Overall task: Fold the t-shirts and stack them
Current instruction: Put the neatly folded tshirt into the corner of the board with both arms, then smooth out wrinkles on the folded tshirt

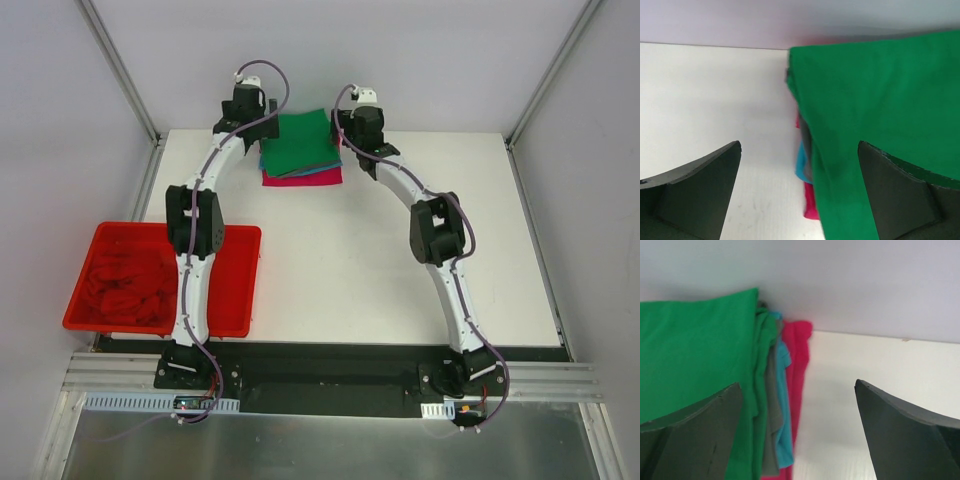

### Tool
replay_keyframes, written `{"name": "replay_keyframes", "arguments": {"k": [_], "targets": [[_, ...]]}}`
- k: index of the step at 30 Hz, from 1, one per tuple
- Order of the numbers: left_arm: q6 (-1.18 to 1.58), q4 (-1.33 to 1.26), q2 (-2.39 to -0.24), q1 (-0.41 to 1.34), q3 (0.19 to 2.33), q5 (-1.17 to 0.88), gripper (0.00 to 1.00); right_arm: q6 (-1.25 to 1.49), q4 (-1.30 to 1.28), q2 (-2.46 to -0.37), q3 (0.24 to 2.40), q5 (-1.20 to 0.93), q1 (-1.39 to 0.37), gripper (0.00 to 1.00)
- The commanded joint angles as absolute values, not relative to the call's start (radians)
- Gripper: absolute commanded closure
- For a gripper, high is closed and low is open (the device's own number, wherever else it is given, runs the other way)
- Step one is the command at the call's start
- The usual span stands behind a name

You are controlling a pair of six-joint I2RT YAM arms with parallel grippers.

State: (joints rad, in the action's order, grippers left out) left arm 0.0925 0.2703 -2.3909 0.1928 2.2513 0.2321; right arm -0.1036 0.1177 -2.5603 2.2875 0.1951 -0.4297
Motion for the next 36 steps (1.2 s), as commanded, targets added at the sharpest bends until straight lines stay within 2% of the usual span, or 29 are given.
{"name": "replay_keyframes", "arguments": {"k": [1, 7, 13, 20, 30, 36], "targets": [[0.167, 0.241, -2.256, 0.196, 2.230, 0.002, 0.01, -0.031, 0.172, -2.386, 2.214, -0.077, -0.443, 0.04], [0.256, 0.230, -2.313, 0.195, 2.282, -0.150, 0.01, 0.032, 0.175, -2.333, 2.138, -0.178, -0.454, 0.04], [0.308, 0.216, -2.411, 0.187, 2.339, -0.160, 0.01, 0.142, 0.172, -2.450, 2.250, -0.356, -0.462, 0.04], [0.393, 0.178, -2.554, 0.179, 2.445, -0.186, 0.01, 0.348, 0.190, -2.519, 2.218, -0.141, -0.448, 0.04], [0.509, 0.074, -2.645, 0.147, 2.448, -0.330, 0.01, 0.436, 0.180, -2.568, 2.169, -0.215, -0.419, 0.04], [0.459, 0.064, -2.558, 0.147, 2.405, -0.374, 0.01, 0.356, 0.114, -2.510, 2.186, -0.187, -0.410, 0.04]]}}
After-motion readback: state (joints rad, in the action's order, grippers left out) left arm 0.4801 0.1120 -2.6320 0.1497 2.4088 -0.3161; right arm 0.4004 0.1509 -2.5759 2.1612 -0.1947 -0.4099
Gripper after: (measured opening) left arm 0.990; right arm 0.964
